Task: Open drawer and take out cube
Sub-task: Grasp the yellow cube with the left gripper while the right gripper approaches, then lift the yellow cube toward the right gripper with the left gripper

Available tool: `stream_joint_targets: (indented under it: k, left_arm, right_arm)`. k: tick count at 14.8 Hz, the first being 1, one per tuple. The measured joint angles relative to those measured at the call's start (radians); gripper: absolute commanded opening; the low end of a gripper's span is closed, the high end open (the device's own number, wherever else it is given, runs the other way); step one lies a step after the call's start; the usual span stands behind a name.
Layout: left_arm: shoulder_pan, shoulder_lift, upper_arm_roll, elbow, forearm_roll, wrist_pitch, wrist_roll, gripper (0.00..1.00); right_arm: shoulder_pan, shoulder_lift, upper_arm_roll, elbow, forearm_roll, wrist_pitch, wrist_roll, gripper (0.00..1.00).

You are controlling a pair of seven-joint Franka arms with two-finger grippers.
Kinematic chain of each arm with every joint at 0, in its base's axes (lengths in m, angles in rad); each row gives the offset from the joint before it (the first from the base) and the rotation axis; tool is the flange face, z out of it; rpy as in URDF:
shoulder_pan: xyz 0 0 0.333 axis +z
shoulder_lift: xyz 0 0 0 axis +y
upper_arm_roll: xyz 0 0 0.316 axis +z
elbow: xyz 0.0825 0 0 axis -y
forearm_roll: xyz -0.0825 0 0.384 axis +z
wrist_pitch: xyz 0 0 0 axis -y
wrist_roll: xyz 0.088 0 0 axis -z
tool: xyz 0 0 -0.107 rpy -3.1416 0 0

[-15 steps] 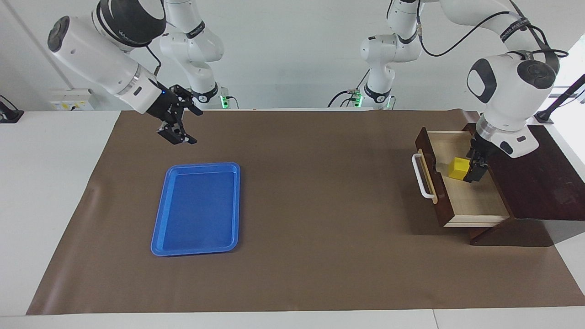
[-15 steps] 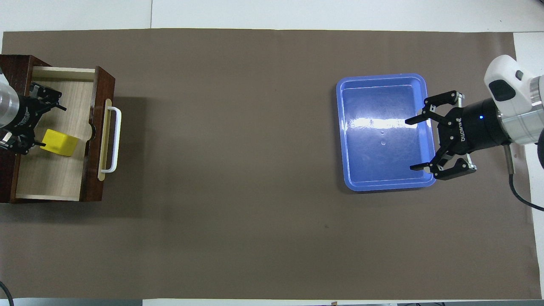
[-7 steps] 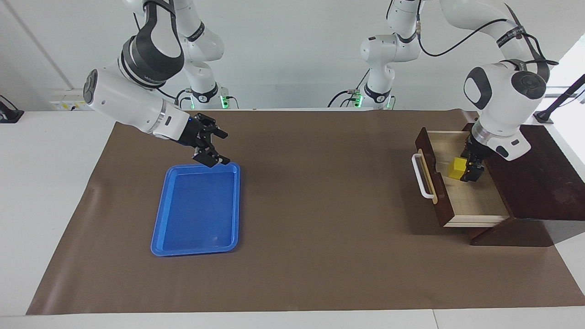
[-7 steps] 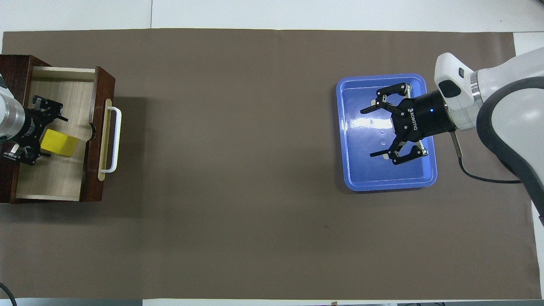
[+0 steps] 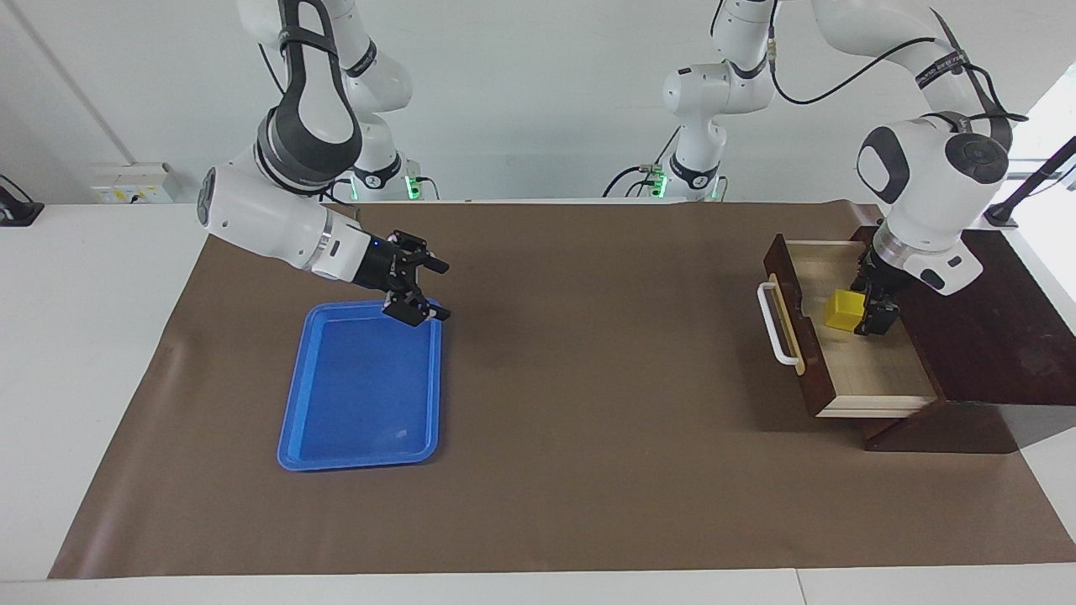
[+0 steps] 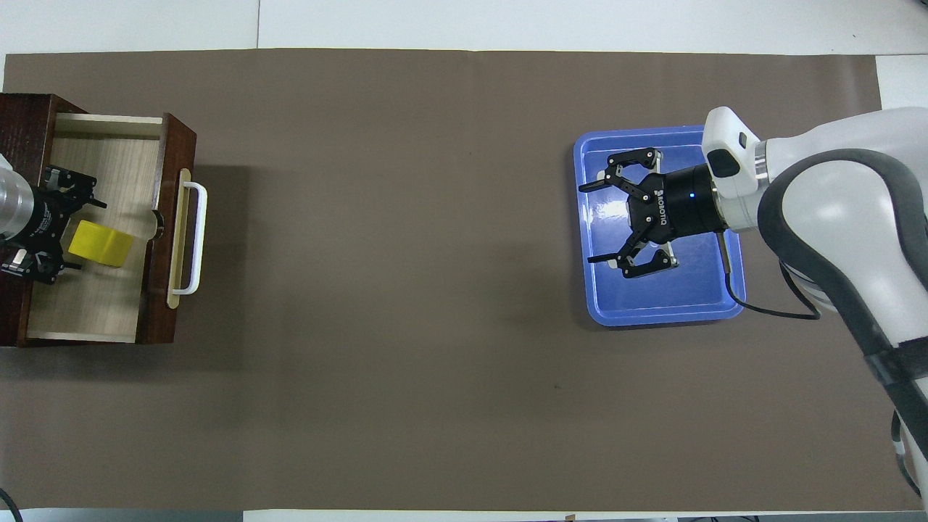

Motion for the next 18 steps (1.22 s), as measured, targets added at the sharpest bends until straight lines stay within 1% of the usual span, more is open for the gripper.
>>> stream_joint_targets:
  k: [1,2,5,7,8,10,13,15,18]
  left_arm:
    - [-0.001,0.0,-0.002,-0.001,0.0,0.001,-0.01,0.05]
    - [-0.002,0.0,-0.005,-0.003,0.0,0.004,-0.021,0.0]
    - [-0.007,0.0,-0.006,-0.004,0.004,0.011,-0.03,0.0]
    - [-0.014,0.006,-0.008,0.022,0.011,-0.007,-0.031,0.0]
    - [-0.026,0.014,-0.008,0.06,0.012,-0.046,-0.035,0.0]
    - [-0.066,0.055,-0.011,0.211,0.014,-0.195,-0.075,0.0]
    - [-0.131,0.1,-0.014,0.371,0.015,-0.352,-0.171,0.0]
    - [-0.171,0.114,-0.019,0.418,0.007,-0.394,-0.271,0.0]
    - [-0.225,0.119,-0.026,0.431,-0.029,-0.396,-0.458,0.0]
  right_arm:
    - [0.005,-0.003,0.0,-0.009,0.029,0.009,0.002,1.0]
    - [0.006,-0.006,0.0,-0.017,0.057,0.018,0.003,1.0]
    - [0.025,-0.011,0.001,-0.041,0.165,0.04,0.003,1.0]
    - [0.059,-0.013,0.001,-0.051,0.216,0.077,0.003,1.0]
    - [0.076,-0.014,0.002,-0.057,0.242,0.09,0.003,1.0]
    - [0.093,-0.02,0.003,-0.08,0.275,0.107,0.003,1.0]
    - [0.116,-0.029,0.003,-0.109,0.338,0.143,0.003,1.0]
    - [0.14,-0.031,0.004,-0.124,0.393,0.162,0.002,1.0]
    - [0.155,-0.031,0.004,-0.132,0.414,0.177,0.002,1.0]
